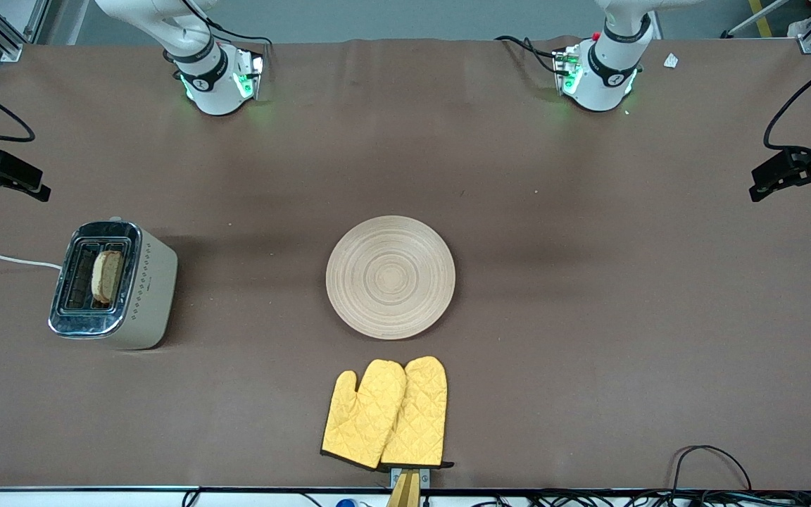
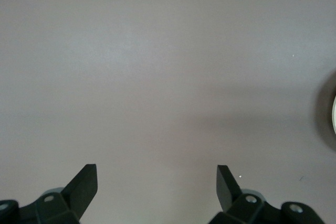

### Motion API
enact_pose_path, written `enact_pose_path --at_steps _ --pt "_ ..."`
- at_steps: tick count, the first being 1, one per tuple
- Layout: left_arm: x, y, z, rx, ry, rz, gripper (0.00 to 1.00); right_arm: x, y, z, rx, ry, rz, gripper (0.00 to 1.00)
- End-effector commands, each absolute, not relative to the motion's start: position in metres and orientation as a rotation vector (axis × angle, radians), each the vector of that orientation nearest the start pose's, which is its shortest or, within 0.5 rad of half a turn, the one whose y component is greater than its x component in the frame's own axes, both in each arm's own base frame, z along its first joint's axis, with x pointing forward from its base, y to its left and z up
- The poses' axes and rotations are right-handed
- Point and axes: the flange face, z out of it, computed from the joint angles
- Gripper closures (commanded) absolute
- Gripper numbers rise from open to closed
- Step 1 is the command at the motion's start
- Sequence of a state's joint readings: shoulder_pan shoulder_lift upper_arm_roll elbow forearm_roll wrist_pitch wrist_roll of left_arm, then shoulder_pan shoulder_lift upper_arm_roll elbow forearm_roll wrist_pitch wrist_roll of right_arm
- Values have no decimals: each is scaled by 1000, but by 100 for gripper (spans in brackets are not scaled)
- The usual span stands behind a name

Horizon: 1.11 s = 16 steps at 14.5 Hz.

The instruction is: Move plate and put bread in toaster

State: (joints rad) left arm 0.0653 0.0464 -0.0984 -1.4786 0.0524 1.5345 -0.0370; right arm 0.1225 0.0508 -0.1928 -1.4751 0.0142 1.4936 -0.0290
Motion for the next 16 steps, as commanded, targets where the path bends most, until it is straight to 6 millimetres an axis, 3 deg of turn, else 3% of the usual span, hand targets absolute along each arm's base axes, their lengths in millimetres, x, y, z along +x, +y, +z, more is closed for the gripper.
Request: enact_pose_path --at_steps 1,5,9,14,16 --pt "567 -11 646 -3100 13 -38 0 552 -51 634 -3132 54 66 0" --pt "565 -12 648 -3101 10 -35 0 544 -60 638 -3127 71 87 0" --pt "564 -14 647 -3105 15 -26 0 546 -47 640 -3132 31 71 0" --pt "550 -64 652 -3107 112 0 0 550 -32 638 -3138 -14 55 0" --pt "548 -66 652 -3108 117 9 0 550 -32 638 -3138 -12 55 0"
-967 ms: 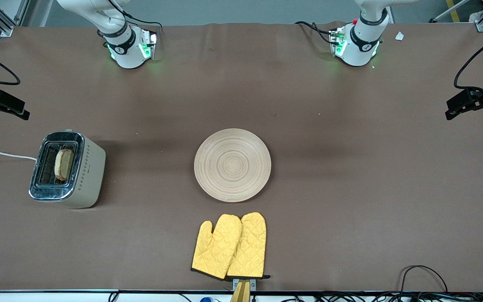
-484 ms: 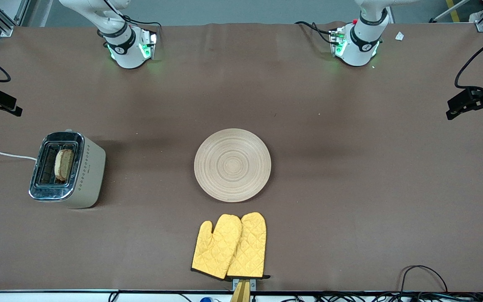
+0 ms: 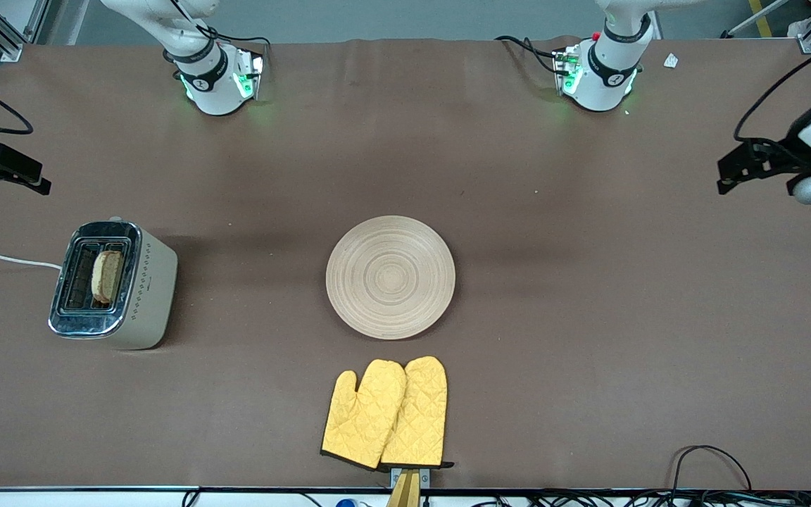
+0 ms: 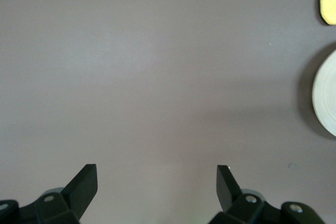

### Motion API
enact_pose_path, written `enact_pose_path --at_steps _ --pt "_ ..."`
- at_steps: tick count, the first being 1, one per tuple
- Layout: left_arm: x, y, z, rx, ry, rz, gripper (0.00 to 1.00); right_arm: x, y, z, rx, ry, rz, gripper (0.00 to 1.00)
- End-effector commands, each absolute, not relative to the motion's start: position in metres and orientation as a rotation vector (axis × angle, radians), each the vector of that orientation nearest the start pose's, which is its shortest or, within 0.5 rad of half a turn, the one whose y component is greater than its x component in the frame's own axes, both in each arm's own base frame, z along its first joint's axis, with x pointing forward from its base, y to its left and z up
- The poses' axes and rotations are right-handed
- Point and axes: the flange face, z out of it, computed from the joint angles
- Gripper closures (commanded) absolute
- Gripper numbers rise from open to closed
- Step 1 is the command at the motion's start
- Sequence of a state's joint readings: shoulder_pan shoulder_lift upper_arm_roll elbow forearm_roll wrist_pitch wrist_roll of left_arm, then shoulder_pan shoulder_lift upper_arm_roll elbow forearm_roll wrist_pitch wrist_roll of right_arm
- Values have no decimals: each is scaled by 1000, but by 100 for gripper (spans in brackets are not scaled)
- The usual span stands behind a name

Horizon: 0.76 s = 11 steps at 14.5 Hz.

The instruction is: Move plate and put bread in toaster

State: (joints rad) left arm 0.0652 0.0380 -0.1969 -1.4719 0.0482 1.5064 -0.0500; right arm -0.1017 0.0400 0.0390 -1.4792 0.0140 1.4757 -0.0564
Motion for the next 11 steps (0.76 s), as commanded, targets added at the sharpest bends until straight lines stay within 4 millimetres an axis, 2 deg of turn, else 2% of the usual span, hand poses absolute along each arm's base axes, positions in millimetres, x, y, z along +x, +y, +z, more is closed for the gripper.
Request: enact_pose_path --at_steps 1,5,11 --pt "544 -65 655 -3105 116 21 0 551 -34 638 -3138 -10 53 0" --pt "540 -56 663 -3122 110 24 0 551 -33 637 -3138 -10 55 0" --pt "552 -55 666 -3151 75 0 0 551 -32 637 -3143 -16 51 0"
